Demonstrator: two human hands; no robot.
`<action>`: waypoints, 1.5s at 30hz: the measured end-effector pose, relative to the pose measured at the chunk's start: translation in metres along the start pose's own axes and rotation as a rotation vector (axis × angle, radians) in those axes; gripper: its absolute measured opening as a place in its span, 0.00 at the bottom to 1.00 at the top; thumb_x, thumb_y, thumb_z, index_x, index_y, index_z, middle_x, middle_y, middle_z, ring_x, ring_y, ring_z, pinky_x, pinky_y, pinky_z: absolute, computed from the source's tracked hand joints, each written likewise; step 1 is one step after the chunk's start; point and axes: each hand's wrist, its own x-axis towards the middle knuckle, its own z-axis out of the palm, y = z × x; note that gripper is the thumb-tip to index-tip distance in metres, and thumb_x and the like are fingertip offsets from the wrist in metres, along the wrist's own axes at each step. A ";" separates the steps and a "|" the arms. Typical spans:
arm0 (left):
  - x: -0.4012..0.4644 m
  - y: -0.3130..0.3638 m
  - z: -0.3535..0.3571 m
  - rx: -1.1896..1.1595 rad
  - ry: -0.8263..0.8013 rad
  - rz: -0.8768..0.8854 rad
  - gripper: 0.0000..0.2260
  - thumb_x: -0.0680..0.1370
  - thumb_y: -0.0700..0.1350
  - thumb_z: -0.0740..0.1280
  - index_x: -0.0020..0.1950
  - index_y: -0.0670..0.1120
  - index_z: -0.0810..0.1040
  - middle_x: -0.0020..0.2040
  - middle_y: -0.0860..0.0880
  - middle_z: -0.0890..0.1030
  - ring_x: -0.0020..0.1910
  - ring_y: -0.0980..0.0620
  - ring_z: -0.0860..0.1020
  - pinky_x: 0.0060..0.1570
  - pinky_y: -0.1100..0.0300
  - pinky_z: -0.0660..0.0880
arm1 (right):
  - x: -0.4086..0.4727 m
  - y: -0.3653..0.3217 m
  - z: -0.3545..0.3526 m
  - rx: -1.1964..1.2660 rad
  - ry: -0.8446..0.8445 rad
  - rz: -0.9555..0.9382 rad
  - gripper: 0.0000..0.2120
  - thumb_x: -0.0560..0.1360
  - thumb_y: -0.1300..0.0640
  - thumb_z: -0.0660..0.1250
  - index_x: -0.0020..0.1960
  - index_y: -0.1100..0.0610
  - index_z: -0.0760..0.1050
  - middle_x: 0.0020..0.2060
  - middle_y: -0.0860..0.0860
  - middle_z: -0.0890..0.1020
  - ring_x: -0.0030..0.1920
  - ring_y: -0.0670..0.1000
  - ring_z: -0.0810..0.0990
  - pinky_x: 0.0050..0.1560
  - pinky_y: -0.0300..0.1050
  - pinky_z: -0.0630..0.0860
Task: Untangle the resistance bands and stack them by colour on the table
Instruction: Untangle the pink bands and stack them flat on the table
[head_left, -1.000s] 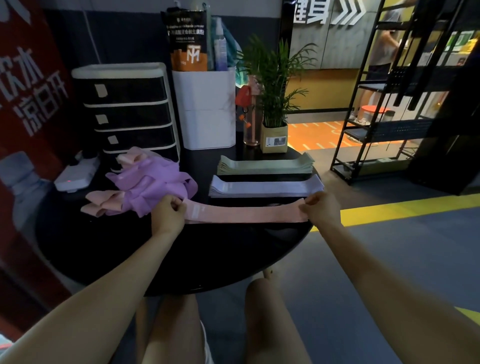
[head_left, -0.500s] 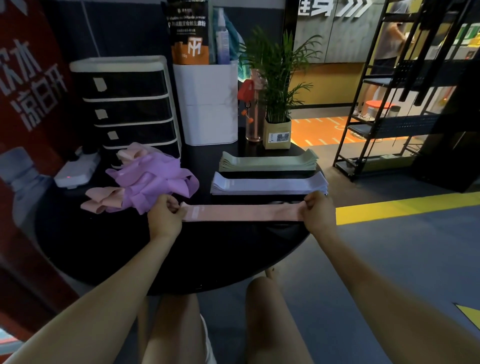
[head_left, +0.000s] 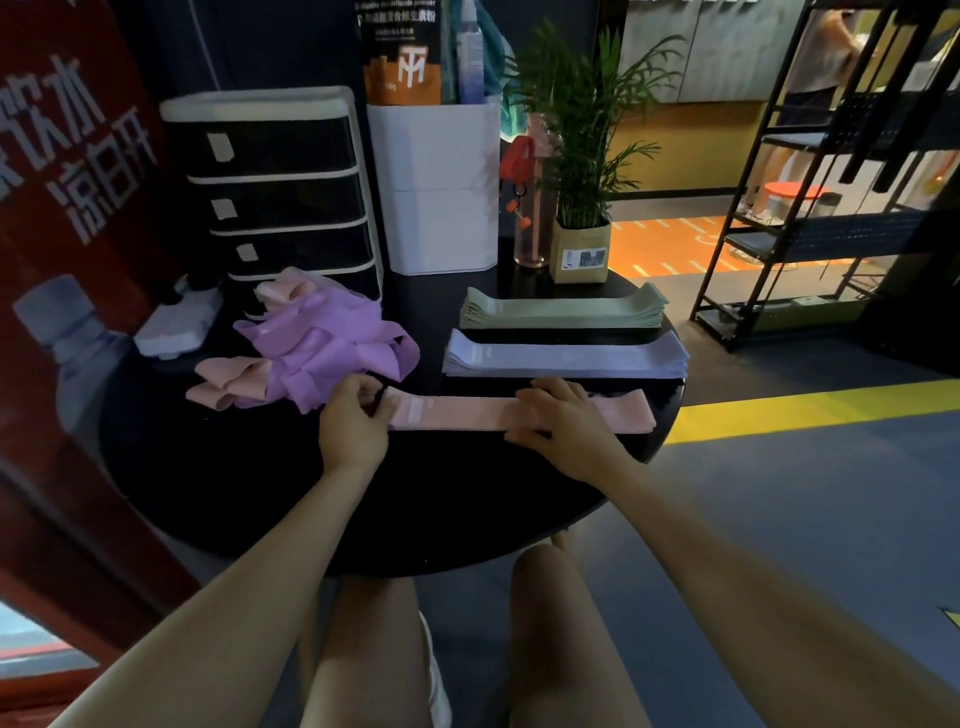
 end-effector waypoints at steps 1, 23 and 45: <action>0.000 -0.001 0.000 0.011 -0.015 0.006 0.08 0.75 0.39 0.68 0.53 0.40 0.77 0.52 0.44 0.80 0.51 0.47 0.76 0.51 0.60 0.69 | 0.000 0.001 0.001 0.001 -0.001 0.002 0.27 0.74 0.43 0.65 0.69 0.53 0.67 0.69 0.52 0.67 0.68 0.57 0.63 0.68 0.49 0.60; 0.000 0.000 0.002 0.053 -0.065 0.061 0.09 0.78 0.41 0.63 0.57 0.44 0.77 0.54 0.47 0.80 0.49 0.53 0.74 0.51 0.61 0.68 | 0.002 -0.007 0.004 -0.012 0.075 -0.024 0.16 0.77 0.46 0.61 0.62 0.51 0.75 0.60 0.51 0.75 0.60 0.56 0.71 0.62 0.51 0.68; 0.076 -0.050 -0.124 0.413 0.073 0.052 0.19 0.72 0.33 0.65 0.63 0.43 0.75 0.61 0.41 0.72 0.60 0.42 0.71 0.54 0.57 0.67 | 0.134 -0.162 0.043 0.189 -0.117 -0.335 0.15 0.77 0.53 0.63 0.62 0.57 0.75 0.57 0.57 0.75 0.57 0.56 0.74 0.58 0.50 0.70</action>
